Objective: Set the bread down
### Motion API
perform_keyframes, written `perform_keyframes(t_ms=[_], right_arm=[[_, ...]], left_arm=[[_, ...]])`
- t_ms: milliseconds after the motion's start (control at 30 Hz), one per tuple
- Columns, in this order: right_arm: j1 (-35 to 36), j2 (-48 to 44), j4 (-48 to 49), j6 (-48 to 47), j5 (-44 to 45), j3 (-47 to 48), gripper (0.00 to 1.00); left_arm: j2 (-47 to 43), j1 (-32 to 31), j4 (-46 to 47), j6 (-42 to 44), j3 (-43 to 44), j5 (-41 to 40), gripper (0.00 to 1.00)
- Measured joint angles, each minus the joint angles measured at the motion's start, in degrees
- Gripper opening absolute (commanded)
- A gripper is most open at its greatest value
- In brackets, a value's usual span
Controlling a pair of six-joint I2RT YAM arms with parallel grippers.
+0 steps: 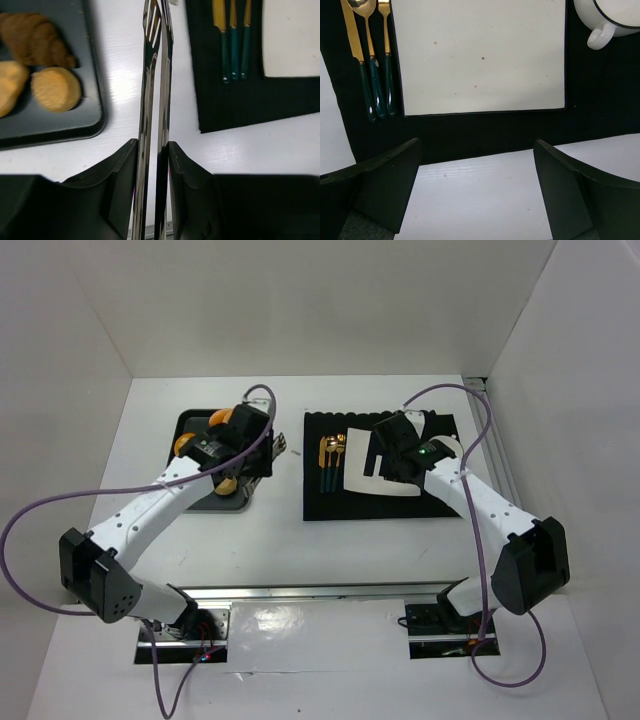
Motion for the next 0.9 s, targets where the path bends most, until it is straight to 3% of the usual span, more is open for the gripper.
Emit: perform_keyframes(t_ms=[367,700,900], right_arm=[[0.3,0.9,0.8,-0.2,-0.5,0.0,1.0],[0.4,1.3,0.9,-0.9,-0.7,0.1,1.0],[0.4,2.6,1.0,-1.3,-1.1,0.5,1.0]], left_arm=[[3.3,10.1,-15.3,-4.5,11.6,-5.8,0.46],[8.5,20.5,-15.5,-3.1,13.4,-1.6,0.5],[11.7,22.6,-12.5,-2.4,14.6,1.4,0.51]])
